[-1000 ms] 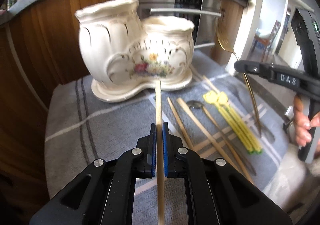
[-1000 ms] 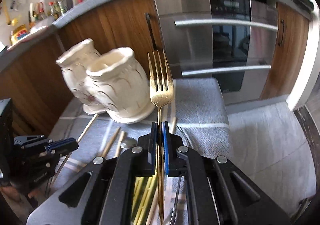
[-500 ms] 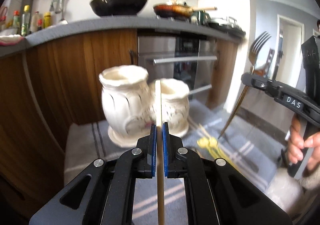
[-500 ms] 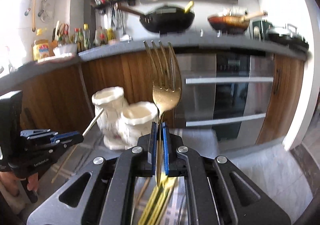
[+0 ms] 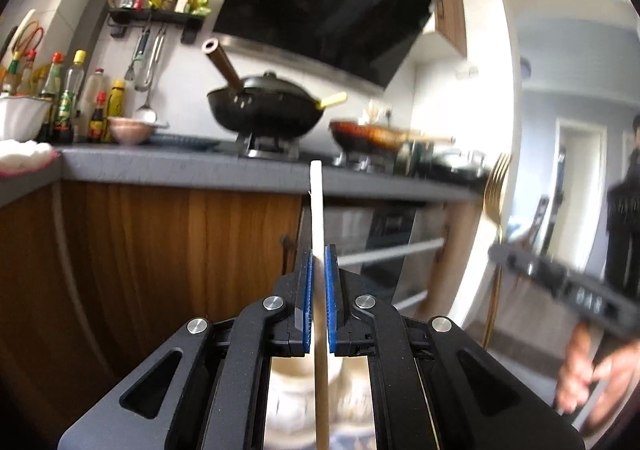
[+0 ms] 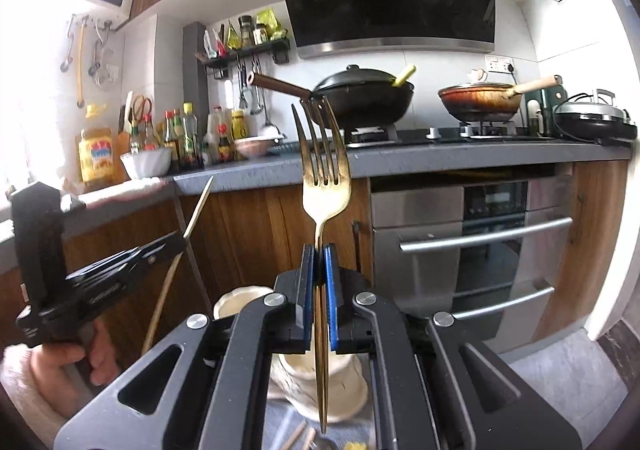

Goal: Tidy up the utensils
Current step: 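Drop the chopstick in the larger pot while the right tool drops the fork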

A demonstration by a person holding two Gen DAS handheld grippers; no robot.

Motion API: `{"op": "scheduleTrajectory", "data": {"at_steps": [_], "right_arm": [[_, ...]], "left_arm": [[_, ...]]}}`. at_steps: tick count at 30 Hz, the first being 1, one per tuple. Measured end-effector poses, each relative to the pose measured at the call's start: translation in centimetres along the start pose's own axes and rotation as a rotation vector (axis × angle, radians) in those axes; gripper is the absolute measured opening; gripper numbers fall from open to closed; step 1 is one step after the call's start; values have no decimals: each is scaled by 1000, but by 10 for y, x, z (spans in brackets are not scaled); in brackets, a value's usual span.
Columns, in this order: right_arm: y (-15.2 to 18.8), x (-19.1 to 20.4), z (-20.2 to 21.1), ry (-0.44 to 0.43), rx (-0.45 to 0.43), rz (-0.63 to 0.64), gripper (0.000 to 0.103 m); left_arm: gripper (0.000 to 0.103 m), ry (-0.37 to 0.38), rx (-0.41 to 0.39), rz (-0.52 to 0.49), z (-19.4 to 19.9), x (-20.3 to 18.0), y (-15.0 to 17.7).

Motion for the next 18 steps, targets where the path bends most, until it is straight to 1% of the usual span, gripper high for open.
{"op": "scheduleTrajectory", "data": {"at_steps": [1, 3, 6, 9, 13, 18], "right_arm": [[-3, 0, -5, -11, 1, -10, 5], [-8, -1, -15, -36, 6, -41, 5], [-12, -3, -30, -53, 14, -76, 5], [-11, -5, -45, -40, 14, -75, 5], [0, -12, -64, -21, 42, -78, 5], [28, -26, -84, -6, 126, -101, 5]], "left_arm": [[7, 12, -19, 16, -9, 4, -5], [6, 26, -29, 33, -28, 9, -9], [7, -5, -28, 26, -54, 16, -8], [6, -25, -6, 42, -77, 22, 1], [6, -65, 22, 37, -92, 27, 21], [7, -75, 51, 22, -88, 28, 45]]}}
Point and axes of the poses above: each gripper's, at about its wrist camera, not at the fingertips, and z roughly against the way its jaws point, x to its left, y to its underside, the point moved 3 cm from there along -z, roughly the way its jaws point, and after that the axes turned 9 degrees about -z, right-handed, at the moved point
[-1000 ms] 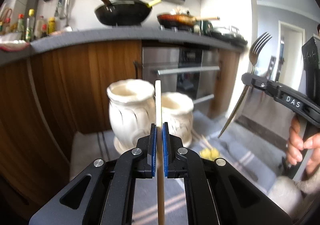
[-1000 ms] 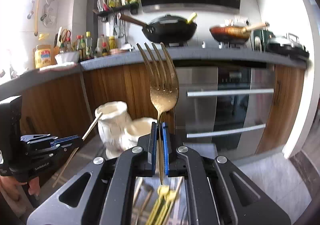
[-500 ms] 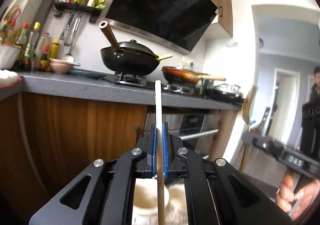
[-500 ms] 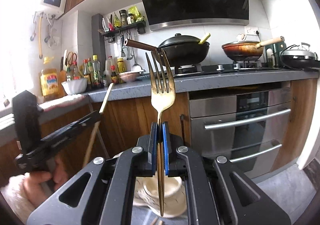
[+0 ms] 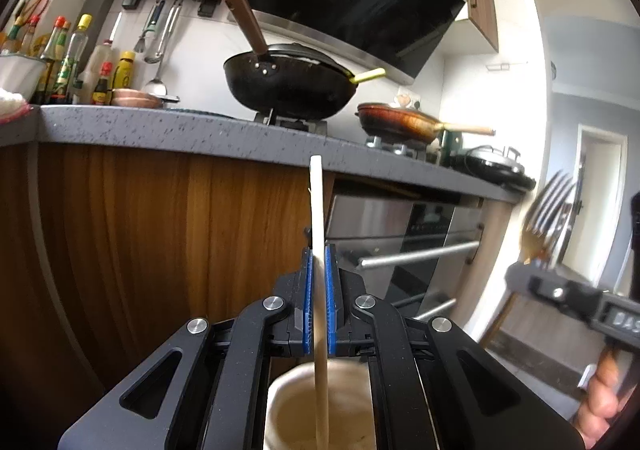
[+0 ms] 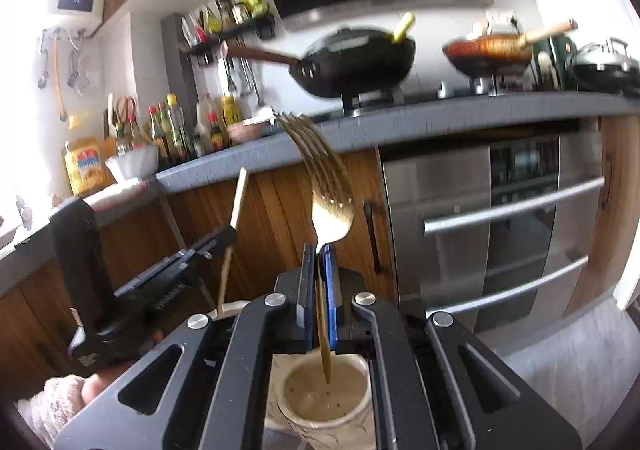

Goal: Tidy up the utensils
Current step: 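Drop the chopstick in the larger pot while the right tool drops the fork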

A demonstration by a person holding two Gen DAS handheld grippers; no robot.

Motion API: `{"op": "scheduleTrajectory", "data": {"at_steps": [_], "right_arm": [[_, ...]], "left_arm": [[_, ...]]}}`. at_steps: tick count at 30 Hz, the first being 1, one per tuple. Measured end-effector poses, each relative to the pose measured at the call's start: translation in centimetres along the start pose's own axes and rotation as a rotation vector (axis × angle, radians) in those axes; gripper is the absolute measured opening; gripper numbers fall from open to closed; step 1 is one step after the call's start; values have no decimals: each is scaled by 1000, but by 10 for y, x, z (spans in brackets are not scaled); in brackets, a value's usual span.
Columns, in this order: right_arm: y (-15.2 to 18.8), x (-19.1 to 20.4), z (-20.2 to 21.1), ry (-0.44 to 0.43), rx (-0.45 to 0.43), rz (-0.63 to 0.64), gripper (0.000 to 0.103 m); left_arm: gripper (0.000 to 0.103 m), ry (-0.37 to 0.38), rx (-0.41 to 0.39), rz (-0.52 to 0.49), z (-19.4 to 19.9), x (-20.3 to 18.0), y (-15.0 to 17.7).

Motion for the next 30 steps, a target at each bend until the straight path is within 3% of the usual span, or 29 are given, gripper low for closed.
{"op": "scheduleTrajectory", "data": {"at_steps": [7, 17, 20, 23, 25, 27, 28, 29, 30], "right_arm": [[27, -22, -22, 27, 98, -46, 5], [26, -29, -23, 68, 90, -74, 5], [25, -30, -23, 77, 92, -78, 6], [24, -28, -24, 87, 95, -67, 6], [24, -28, -23, 89, 93, -67, 7], [23, -27, -22, 95, 91, -65, 9], [24, -27, -20, 96, 88, -65, 19], [23, -27, -19, 94, 85, -67, 32], [23, -27, -16, 91, 82, -71, 39]], "left_arm": [[7, 6, 55, 2, 15, 5, 25], [7, -36, 148, -18, 22, 11, 43], [13, -47, 148, -28, 26, 11, 43], [24, -60, 153, -40, 32, 10, 41], [49, -72, 158, -46, 36, 9, 40], [66, -81, 147, -47, 44, 8, 38], [78, -91, 142, -51, 48, 7, 37], [83, -103, 136, -54, 52, 7, 36], [91, -114, 133, -55, 56, 6, 34]]}}
Point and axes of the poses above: each gripper's, at about its wrist camera, not at the fingertips, and z roughly against the way its jaws point, x to its left, y to its underside, the point moved 3 cm from there along -z, roughly the way its jaws point, and after that the axes turned 9 degrees about -z, right-handed, at the moved point
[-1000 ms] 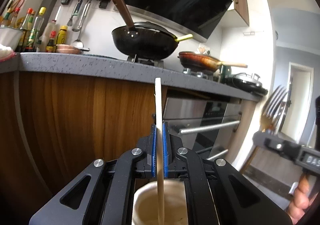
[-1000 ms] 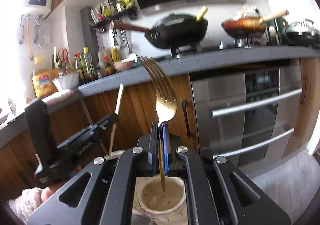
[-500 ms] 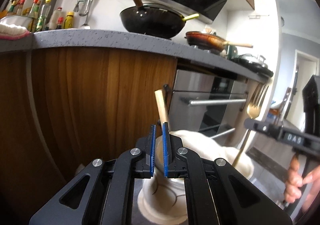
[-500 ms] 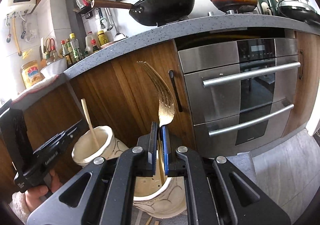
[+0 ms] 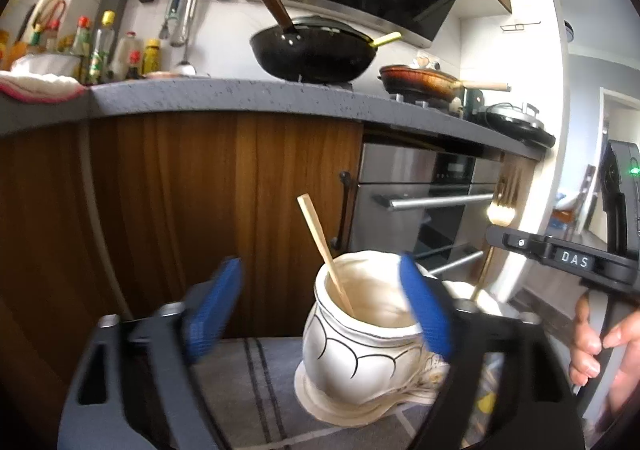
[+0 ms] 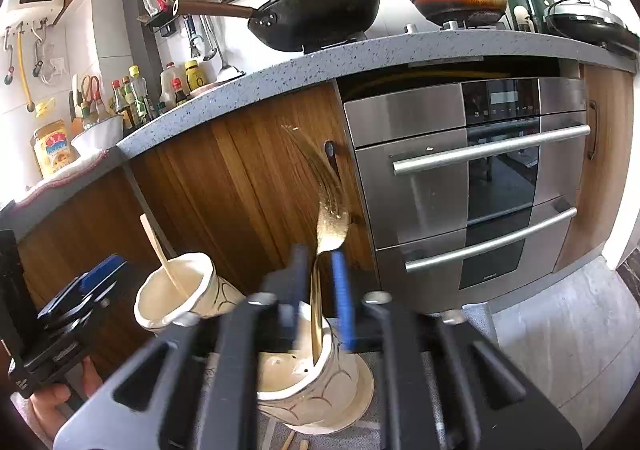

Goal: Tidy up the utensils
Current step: 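Drop the chopstick in the larger pot while the right tool drops the fork, then move both open tools back down to the utensils on the towel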

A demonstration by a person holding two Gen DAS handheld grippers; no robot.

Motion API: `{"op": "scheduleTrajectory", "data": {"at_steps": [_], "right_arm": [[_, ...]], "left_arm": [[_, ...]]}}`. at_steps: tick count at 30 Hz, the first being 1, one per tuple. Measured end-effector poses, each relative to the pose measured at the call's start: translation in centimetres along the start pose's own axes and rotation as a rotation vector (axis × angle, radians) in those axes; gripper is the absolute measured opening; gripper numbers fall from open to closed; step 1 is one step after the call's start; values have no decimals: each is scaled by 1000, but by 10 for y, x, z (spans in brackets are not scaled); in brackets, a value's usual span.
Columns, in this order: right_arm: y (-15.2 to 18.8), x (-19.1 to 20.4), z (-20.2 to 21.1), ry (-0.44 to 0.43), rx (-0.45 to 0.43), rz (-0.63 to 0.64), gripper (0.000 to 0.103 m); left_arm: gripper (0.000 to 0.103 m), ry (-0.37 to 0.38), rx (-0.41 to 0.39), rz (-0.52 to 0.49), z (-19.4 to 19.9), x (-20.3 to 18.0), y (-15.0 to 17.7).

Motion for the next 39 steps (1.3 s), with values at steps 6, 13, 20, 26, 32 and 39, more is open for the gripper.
{"op": "scheduleTrajectory", "data": {"at_steps": [6, 13, 20, 26, 32, 39], "right_arm": [[2, -7, 20, -7, -5, -9, 75], [14, -19, 55, 8, -38, 14, 98], [35, -24, 88, 78, -51, 117, 98], [61, -33, 105, 114, -2, 179, 98], [82, -45, 111, 138, 62, 185, 98], [110, -65, 99, 216, 158, 191, 98]], "left_arm": [[98, -24, 33, 45, 19, 3, 3], [98, -49, 70, 21, 46, -4, 12], [98, -31, 120, -43, 66, -35, 27], [98, 33, 214, -82, 65, -66, 51], [98, 87, 293, -92, 59, -87, 73], [98, 122, 399, -49, 47, -95, 103]]}}
Point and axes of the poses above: each gripper's, at about its wrist camera, not at the fingertips, and z roughly against the way its jaws point, x to its left, y to its underside, the point moved 3 cm from there along -z, roughly the way its jaws point, and after that the axes turned 9 degrees about -z, right-handed, at the moved point
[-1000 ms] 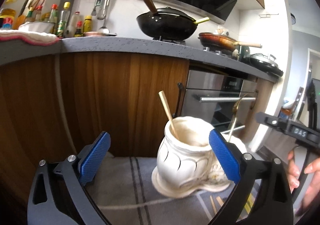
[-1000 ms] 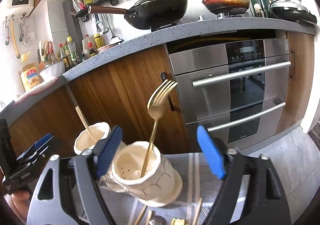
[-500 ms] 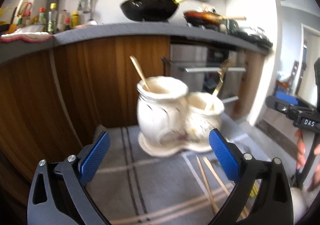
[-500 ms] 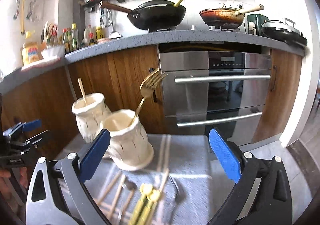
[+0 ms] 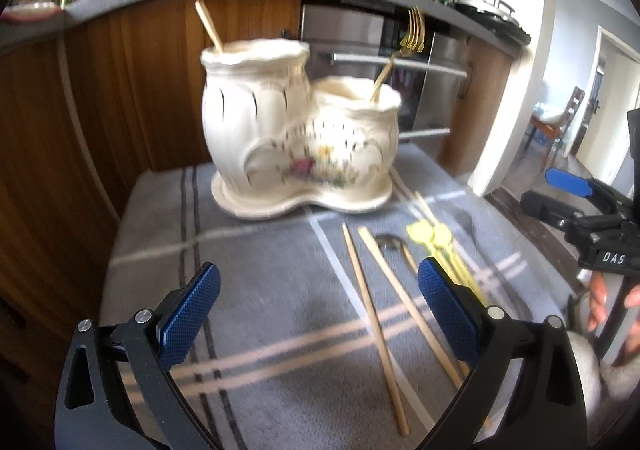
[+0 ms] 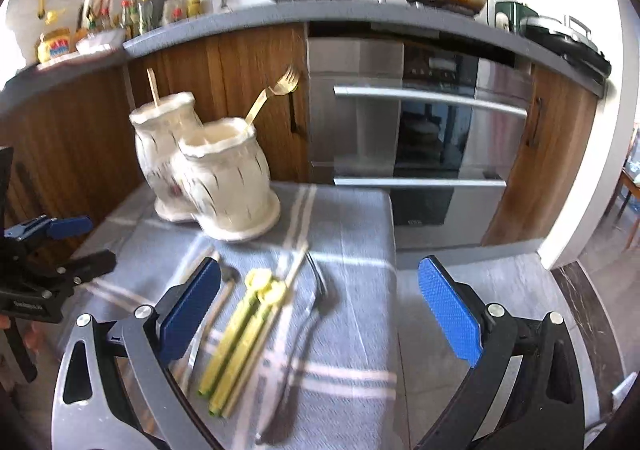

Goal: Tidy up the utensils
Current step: 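Move both open tools back down to the utensils on the towel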

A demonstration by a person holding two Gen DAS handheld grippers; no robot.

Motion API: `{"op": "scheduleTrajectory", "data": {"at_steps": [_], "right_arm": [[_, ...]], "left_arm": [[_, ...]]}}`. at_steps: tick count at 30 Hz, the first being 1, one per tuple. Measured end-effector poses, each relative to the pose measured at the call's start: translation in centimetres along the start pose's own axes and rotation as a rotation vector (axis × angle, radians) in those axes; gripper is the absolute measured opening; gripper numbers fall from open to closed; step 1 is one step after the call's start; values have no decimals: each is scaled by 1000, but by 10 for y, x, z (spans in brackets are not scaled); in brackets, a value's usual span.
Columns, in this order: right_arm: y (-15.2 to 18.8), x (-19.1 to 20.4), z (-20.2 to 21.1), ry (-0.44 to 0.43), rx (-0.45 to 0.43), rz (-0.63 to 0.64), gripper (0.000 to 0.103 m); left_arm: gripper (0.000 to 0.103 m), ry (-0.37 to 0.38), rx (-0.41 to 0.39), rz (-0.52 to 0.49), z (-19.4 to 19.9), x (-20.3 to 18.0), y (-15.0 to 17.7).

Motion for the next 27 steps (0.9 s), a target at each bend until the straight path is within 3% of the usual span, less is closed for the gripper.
{"op": "scheduleTrajectory", "data": {"at_steps": [6, 14, 27], "right_arm": [[18, -7, -23, 48, 104, 5, 97], [26, -9, -41, 85, 163, 2, 97], [28, -5, -65, 55, 238, -11, 94]], "left_arm": [[98, -28, 72, -16, -15, -1, 11], [98, -21, 164, -20, -34, -4, 22], [92, -6, 210, -94, -45, -20, 28]]}}
Point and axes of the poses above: each gripper's, at about its wrist camera, not at the fingertips, and z roughly against the way its jaws point, x to its left, y to its underside, the point moved 3 cm from there along -z, roughly the way its jaws point, and after that the axes turned 9 degrees about -z, right-handed, at the moved point
